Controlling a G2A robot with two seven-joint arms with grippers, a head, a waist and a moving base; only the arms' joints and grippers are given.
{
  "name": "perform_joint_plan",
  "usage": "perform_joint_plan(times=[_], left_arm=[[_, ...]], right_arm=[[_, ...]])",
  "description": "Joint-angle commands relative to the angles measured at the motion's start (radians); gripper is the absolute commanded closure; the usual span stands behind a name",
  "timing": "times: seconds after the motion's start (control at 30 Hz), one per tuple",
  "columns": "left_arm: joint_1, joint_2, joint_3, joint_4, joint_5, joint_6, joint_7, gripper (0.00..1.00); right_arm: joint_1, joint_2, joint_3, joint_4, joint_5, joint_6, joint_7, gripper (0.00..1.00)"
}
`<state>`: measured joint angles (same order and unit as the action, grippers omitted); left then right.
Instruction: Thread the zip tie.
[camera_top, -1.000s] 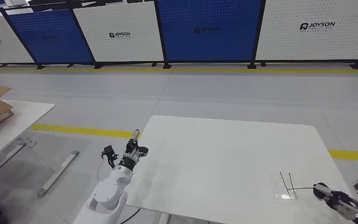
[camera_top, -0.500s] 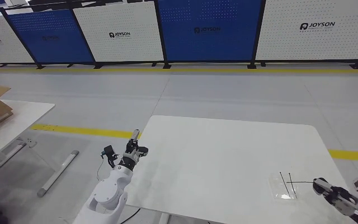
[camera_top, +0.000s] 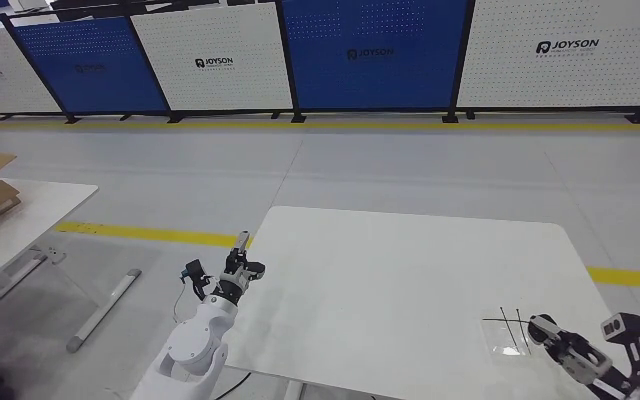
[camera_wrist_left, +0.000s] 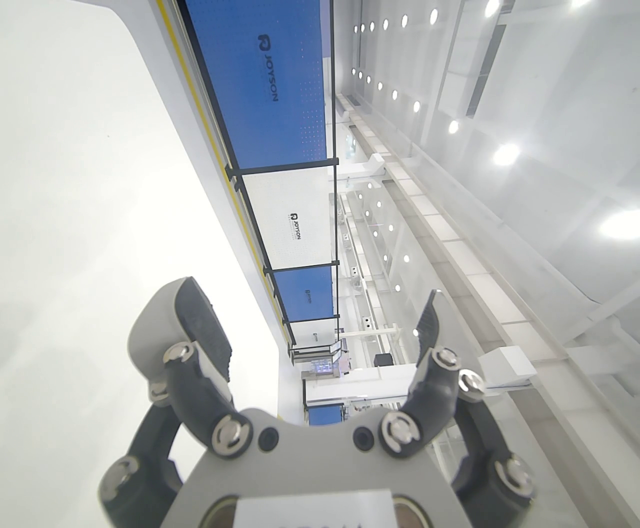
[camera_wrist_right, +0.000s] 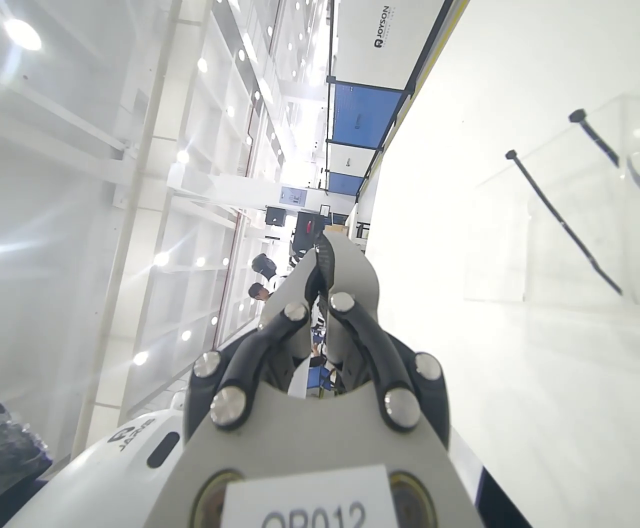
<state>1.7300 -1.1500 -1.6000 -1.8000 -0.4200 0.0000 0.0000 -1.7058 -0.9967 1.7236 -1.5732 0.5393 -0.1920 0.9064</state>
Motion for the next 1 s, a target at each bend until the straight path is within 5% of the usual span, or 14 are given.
perform_joint_plan(times=[0.0,0.13,0.27,0.83,0.97], left_arm=[[0.000,0.000,0.000,0.000,0.000,0.000,0.000,0.00],[0.000,0.000,0.000,0.000,0.000,0.000,0.000,0.00],[0.000,0.000,0.000,0.000,0.000,0.000,0.000,0.00],[-0.003,0.000,0.002,0.000,0.004,0.002,-0.003,0.00],[-0.010,0.002,0.009,-0.056,0.043,0.026,-0.058,0.00]], right_arm=[[0.000,0.000,0.000,0.000,0.000,0.000,0.000,1.00],[-0.004,-0.007,-0.014,-0.006,0.033,-0.021,-0.048,1.00],[-0.070,-0.032,-0.090,-0.049,0.120,-0.148,-0.140,1.00],[-0.093,-0.045,-0.116,-0.093,0.094,-0.148,-0.199,1.00],[-0.093,-0.045,-0.116,-0.093,0.094,-0.148,-0.199,1.00]])
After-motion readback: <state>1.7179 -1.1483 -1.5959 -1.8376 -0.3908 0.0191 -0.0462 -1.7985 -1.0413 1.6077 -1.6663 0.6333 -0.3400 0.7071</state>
